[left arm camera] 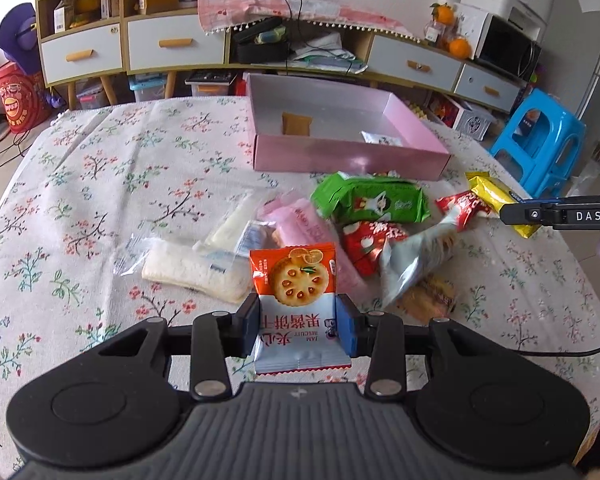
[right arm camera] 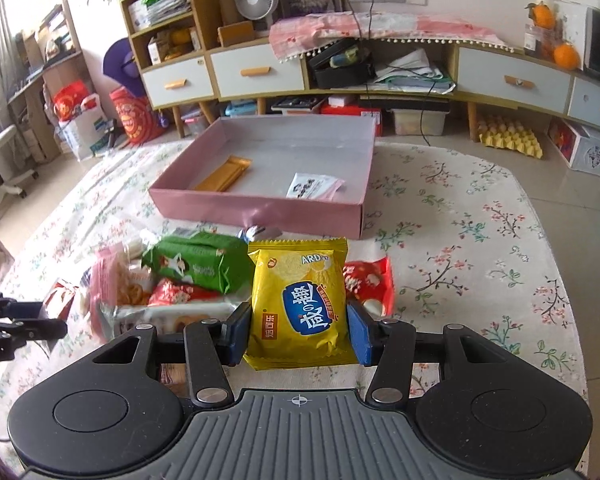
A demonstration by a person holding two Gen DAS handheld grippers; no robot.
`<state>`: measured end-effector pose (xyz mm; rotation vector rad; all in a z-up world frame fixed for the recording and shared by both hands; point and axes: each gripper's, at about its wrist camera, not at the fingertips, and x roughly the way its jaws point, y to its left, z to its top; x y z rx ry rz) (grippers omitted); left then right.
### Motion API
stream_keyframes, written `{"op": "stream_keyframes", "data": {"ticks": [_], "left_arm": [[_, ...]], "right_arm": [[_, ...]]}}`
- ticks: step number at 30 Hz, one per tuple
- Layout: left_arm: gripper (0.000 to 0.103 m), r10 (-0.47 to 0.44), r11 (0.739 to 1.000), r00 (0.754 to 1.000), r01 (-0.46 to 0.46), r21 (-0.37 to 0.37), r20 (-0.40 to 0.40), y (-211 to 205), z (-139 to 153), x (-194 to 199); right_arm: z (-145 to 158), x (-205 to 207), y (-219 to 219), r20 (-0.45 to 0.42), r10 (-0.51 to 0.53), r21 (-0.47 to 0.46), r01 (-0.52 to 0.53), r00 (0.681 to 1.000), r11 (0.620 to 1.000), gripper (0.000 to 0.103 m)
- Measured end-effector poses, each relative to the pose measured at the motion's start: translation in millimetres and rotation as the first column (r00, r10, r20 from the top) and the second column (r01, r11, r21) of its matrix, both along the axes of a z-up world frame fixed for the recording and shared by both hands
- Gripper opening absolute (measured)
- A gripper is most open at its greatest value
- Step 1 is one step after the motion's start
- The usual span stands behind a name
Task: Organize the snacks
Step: 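Carry both packs into the pink box and open both tools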
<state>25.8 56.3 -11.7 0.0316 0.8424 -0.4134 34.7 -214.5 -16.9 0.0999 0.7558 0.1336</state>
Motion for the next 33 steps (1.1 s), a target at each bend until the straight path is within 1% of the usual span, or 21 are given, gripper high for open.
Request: {"op": "stream_keyframes", "data": {"ticks": [12,23,26,29,31,33], "left_arm": [[0.036,-0.009,0.999,1.000,0.010,-0.039,0.028,-19,17,12],[0.036,0.005,0.998,0.999,-0.003,-0.069,0.038,-47,29,44],[0.036,0.016,0.998,0.998,-0.012,-0.065,0.053,-57,31,52],[0.036,0.014,0.998,0.999,-0.011,-0.062,0.049,-66,33,66],[0.036,0.000,0.998,0.998,0.004,-0.056,0.064,-72,37,75],[0.036,-0.020,0.999,0.996,0.023,-0.034,0.090,-78,40,84]], "right_arm": [[16,15,-6,0.019,-0.025,0.055,0.024,1.000,0.998,0.049],[24,48,-3,0.011,-0.051,0.114,0.050,0.999,0.992,0.049],[23,62,-5,-0.004,-0.060,0.144,0.060,0.998,0.988,0.049],[23,78,-8,-0.017,-0.072,0.159,0.074,0.997,0.985,0.049],[22,89,-12,-0.024,-0.075,0.182,0.078,0.997,0.980,0.049],[22,102,-15,-0.026,-0.075,0.182,0.079,0.997,0.980,0.049]]}}
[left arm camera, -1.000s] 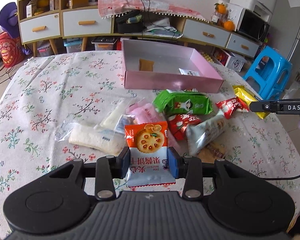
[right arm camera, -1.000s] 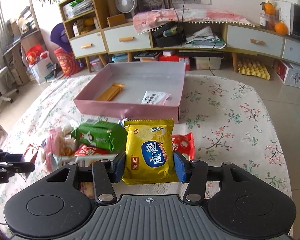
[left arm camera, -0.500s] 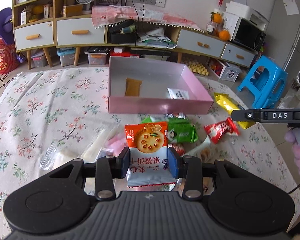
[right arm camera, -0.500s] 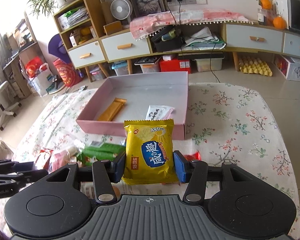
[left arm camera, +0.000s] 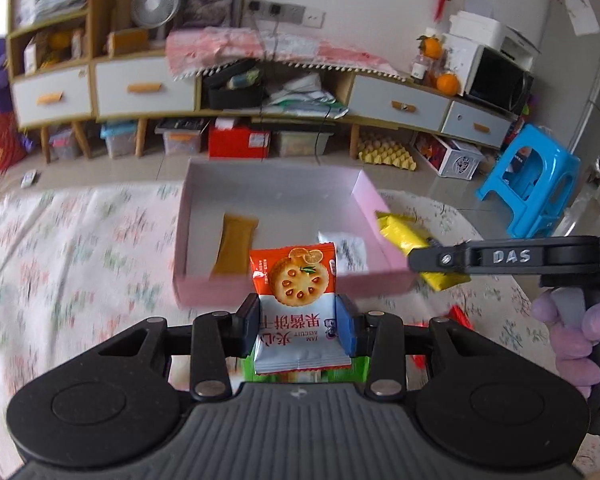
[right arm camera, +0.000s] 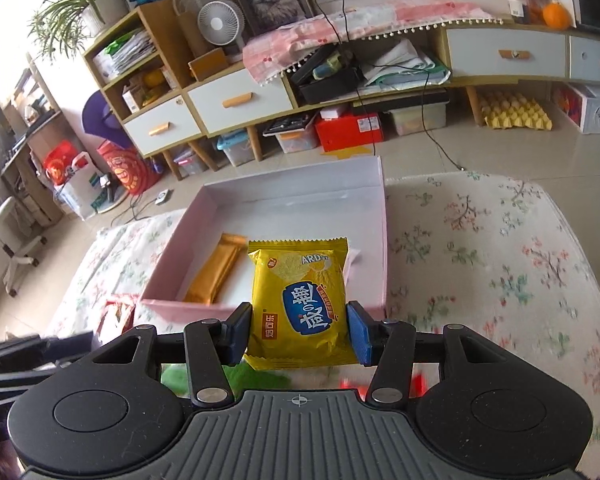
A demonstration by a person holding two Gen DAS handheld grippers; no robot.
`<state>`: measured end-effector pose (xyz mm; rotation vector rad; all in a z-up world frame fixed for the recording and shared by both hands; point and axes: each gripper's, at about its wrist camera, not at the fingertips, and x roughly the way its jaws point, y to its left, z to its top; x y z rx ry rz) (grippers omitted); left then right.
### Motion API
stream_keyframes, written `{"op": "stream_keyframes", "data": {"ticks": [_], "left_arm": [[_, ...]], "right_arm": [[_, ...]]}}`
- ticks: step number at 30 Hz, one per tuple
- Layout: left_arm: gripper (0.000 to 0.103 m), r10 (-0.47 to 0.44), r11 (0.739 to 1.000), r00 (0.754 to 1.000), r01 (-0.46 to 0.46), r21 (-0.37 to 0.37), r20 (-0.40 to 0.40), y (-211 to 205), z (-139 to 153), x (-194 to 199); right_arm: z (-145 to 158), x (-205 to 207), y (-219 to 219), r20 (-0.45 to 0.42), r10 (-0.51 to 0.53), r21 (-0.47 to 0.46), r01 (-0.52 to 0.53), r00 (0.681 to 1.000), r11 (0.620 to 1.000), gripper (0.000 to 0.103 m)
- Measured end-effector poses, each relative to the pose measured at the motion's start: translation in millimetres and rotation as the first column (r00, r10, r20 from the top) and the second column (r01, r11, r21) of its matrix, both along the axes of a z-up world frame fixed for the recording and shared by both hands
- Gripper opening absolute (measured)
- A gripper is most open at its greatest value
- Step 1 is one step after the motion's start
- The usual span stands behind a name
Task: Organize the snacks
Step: 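Carry both packs into the pink box and open both tools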
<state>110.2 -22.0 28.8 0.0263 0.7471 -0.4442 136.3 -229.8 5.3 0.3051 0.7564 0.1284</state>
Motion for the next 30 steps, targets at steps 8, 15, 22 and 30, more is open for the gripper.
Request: {"op": "stream_keyframes", "data": {"ticks": [8,15,22,30], "left_arm": [[0.036,-0.038,0.998,0.999,0.039,0.045,-0.002,-26,-9,42],[0.036,-0.051,0.993,0.998,0.054,0.106,-0.027,-41,-31,71],[0.037,-0.038,0.988,0.996,0.050,0.150,-0.077,-47,-47,90],[0.037,-0.030,0.982,0.995,0.047,0.181,-0.098,-50,-53,101]], "right_arm": [[-7,41,-5,0.018,0.006,0.012,-0.006,1.000,1.000,0.049],[-19,78,-5,0.008,0.022,-0.003,-0.022,1.000,1.000,0.049],[-37,113,-13,-0.032,0.015,0.011,-0.014,0.999,1.000,0.049],[-50,132,-15,-0.053,-0.003,-0.001,0.003,0.999,1.000,0.049]]}}
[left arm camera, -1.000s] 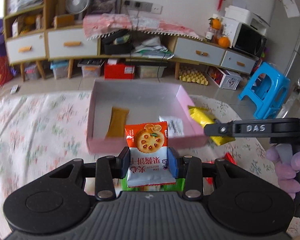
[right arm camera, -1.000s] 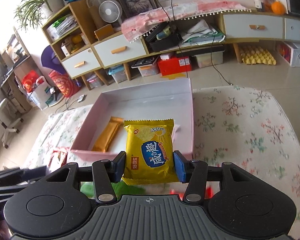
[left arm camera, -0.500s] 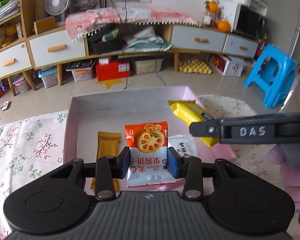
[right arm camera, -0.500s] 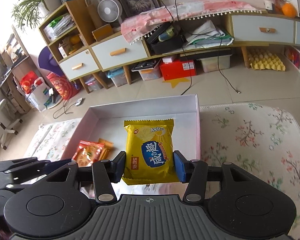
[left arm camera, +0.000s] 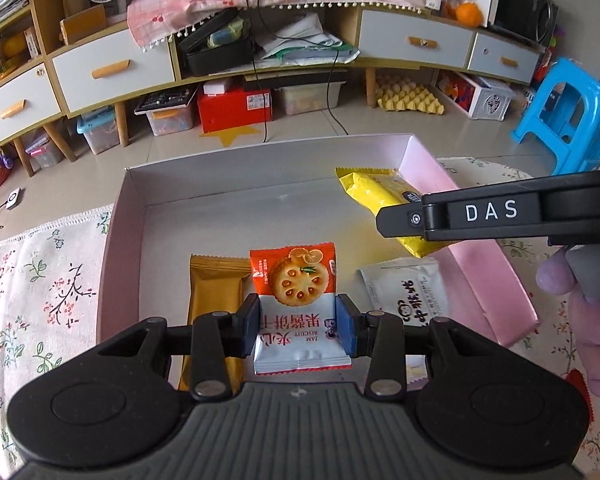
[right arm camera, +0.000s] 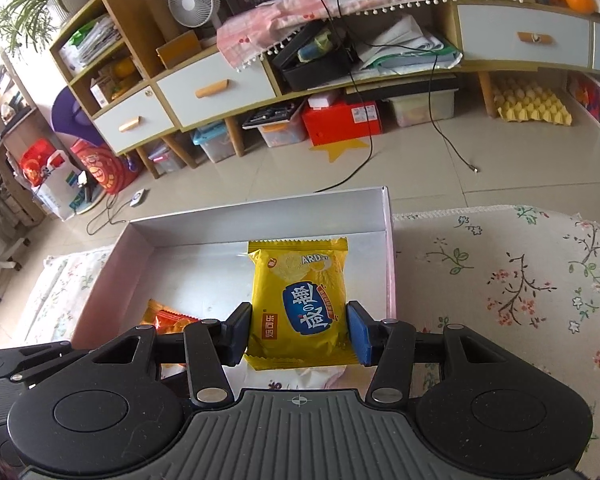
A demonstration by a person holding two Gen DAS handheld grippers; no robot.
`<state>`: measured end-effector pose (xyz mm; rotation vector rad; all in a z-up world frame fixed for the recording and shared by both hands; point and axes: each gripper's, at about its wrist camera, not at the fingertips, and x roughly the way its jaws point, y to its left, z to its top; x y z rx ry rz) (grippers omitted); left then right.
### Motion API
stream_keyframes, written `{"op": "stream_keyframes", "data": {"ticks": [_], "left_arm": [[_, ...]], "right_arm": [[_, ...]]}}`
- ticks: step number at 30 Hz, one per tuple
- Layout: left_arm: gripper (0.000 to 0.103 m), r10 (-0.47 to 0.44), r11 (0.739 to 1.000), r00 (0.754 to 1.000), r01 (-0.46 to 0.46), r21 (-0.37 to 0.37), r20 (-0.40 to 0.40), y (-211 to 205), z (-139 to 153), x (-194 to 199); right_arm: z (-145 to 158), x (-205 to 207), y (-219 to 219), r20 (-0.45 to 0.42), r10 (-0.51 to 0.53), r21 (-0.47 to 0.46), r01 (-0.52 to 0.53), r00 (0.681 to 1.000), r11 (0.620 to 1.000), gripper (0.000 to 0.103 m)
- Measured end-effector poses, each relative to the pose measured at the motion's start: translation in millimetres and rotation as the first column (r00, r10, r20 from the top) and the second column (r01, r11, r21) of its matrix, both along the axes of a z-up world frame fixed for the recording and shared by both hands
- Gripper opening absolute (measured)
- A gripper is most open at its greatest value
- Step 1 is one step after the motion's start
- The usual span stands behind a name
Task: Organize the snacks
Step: 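Carry both packs into the pink box and open both tools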
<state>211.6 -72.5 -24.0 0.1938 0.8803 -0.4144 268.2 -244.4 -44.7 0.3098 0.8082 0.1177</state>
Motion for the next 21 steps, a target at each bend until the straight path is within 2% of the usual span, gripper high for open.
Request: {"op": "stream_keyframes", "data": {"ticks": [12,13,15,21], "left_arm": [[0.039,0.003,1.000,1.000,-0.003,0.006,-0.010,0.3,-5.0,8.8],[0.040,0.002,1.000,1.000,-0.002,0.008,-0.006,-0.1,-4.9,8.9],[0.059,0.000,1.000,1.000,0.000,0.013,-0.005,-0.6,-5.4,8.9],[0.065,-0.001,1.000,1.000,0.001,0.009,0.004,-0.2,-4.6,8.2]], "right_arm": [[-1.4,8.6,1.4,0.009,-0.006,0.006,0.006,1.000,1.000,0.053],[-1.0,8.6,0.9,0.015,-0.011,0.011,0.011,1.000,1.000,0.055],[0.4,9.6,-0.8,0.013,-0.020,0.027,0.019,1.000,0.999,0.061],[4.0,9.6,-2.1,0.019,-0.016,0.022,0.015,1.000,1.000,0.067]]}}
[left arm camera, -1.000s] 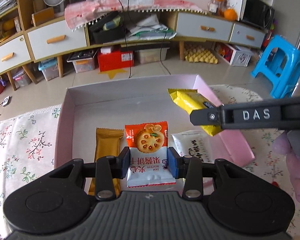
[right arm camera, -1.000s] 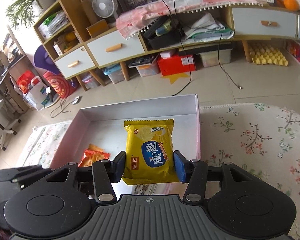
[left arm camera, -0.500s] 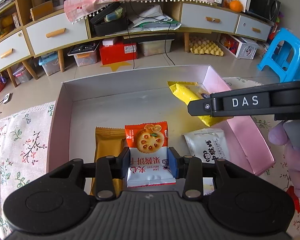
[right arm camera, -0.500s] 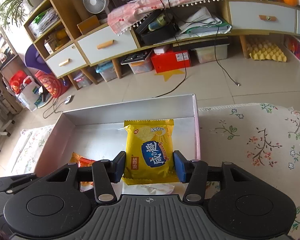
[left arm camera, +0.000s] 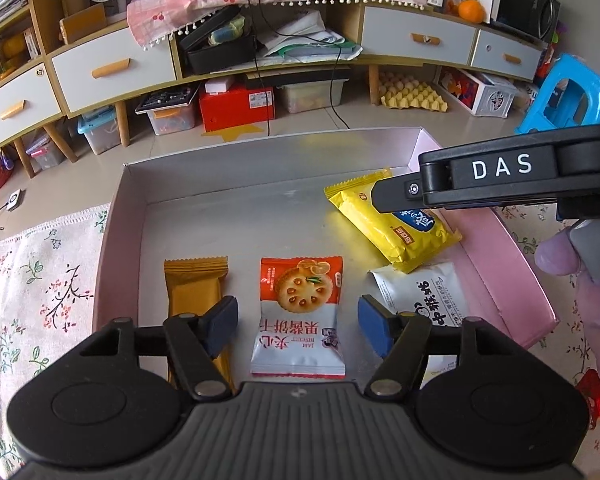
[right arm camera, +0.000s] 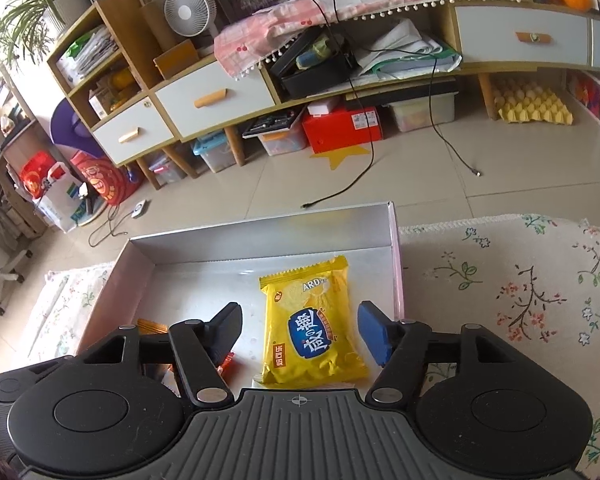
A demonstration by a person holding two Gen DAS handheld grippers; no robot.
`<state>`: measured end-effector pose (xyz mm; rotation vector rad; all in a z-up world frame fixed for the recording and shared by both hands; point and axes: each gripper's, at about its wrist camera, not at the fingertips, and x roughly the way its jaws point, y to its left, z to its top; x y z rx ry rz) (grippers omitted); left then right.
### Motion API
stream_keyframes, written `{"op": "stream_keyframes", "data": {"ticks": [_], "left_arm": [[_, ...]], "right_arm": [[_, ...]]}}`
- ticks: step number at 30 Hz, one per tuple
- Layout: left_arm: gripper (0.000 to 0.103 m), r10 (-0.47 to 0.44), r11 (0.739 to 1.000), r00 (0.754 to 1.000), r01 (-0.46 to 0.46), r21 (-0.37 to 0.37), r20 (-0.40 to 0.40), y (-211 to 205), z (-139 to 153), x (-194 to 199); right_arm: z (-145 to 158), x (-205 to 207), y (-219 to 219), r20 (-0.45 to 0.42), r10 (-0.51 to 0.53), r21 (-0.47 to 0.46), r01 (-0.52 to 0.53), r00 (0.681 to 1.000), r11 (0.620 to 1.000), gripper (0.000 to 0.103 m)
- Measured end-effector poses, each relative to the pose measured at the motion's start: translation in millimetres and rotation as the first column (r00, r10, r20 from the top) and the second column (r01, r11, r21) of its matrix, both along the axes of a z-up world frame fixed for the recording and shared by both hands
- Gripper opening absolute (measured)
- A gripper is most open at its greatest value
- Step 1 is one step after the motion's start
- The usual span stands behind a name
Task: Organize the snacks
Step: 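Carry both packs into the pink box and open both tools, then withdraw both tools from the box toward the remaining snacks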
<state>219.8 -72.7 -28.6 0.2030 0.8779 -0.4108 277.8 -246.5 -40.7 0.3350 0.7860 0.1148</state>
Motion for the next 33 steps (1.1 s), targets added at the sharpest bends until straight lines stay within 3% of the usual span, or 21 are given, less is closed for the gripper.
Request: {"op": "stream_keyframes", "data": {"ticks": [13,26,33], "left_arm": [[0.074,0.001,1.000,1.000,-0.001,-0.011,0.012,5,15,-15],[0.097,-0.002,1.000,1.000,0.003,-0.030,0.028,22,38,-48],[0.102,0.025,0.999,0.999,-0.024,-0.034,0.024,38,46,-69]], "right_arm": [[19,-22,0,0.011,0.011,-0.006,-0.011,1.000,1.000,0.073],[50,-71,0,0.026,0.022,-0.041,-0.021,0.999,0.999,0.084],[62,-101,2,0.029,0.029,-0.053,-0.027,0.999,0.998,0.088]]}}
